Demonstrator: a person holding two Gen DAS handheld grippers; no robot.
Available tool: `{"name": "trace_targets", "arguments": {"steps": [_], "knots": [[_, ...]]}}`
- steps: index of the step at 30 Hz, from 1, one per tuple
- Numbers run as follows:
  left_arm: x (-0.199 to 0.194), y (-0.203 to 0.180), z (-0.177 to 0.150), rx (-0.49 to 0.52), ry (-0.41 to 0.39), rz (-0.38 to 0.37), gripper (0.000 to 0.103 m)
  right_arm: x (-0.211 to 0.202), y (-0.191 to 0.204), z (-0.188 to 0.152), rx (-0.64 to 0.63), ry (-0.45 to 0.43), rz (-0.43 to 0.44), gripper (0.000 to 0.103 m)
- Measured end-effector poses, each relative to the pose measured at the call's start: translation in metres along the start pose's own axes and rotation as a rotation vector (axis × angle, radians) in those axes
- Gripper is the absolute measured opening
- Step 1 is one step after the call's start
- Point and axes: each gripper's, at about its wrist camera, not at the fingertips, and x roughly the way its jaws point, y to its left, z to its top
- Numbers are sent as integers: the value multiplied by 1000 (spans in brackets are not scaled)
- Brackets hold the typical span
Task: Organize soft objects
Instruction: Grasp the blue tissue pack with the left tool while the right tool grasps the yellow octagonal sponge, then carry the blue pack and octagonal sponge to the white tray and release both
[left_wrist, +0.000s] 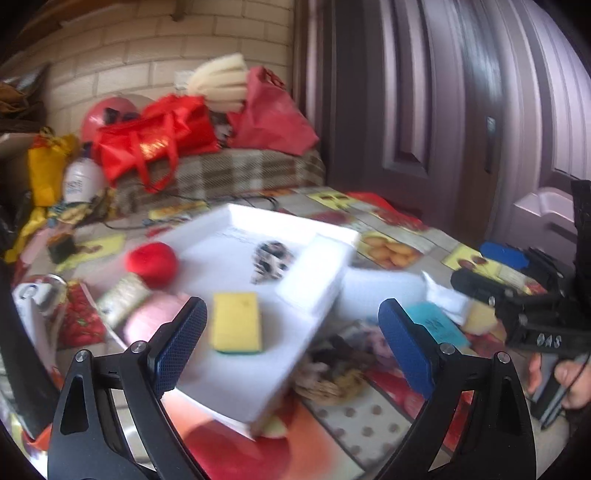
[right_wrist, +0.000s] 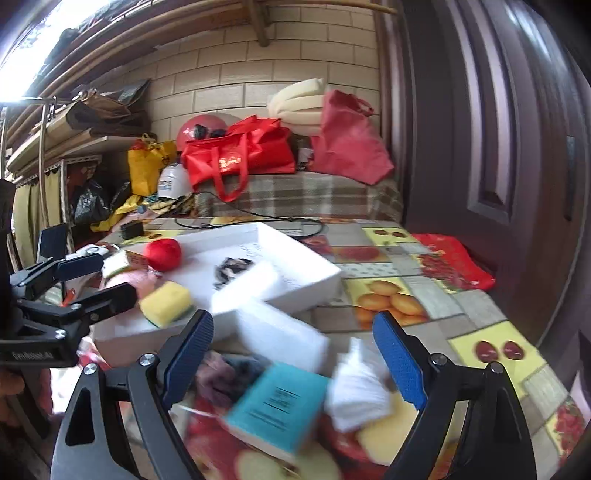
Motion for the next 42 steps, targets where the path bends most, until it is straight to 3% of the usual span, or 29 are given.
{"name": "trace_targets", "arguments": {"steps": [5,10,13,17,22,23,24,26,31,37,42], "knots": [[9,-34,-5,83,86,-87,95,-3,-48,-10,28,130,-48,89],[21,-75,-10,225,153,-149,95,-4,-74,-17,19,240,9,89],[32,-93,-9,251,187,-181,95,8,-71,-23,-7,322,41,89],[52,-113,-6,261,233,-177,94,31,-62,-34,-50,448,54,89],[84,-127,-5,272,321,-112,93,45,-56,-40,-74,494,73,85],[89,-129,-7,281,345,-103,89,43,-55,-40,-73,486,76,75],[92,-130,-9,292,358,-96,78,42,-57,-39,-74,479,76,69],[94,-134,-11,323,365,-70,59,40,-59,-39,-69,469,69,66],[82,-134,-12,336,305,-69,51,35,-73,-33,-3,427,36,64],[33,-113,0,235,42,-75,50,-7,-88,-22,77,192,-33,64],[11,-107,3,212,-75,-68,50,-25,-78,-18,40,84,-52,64]]}}
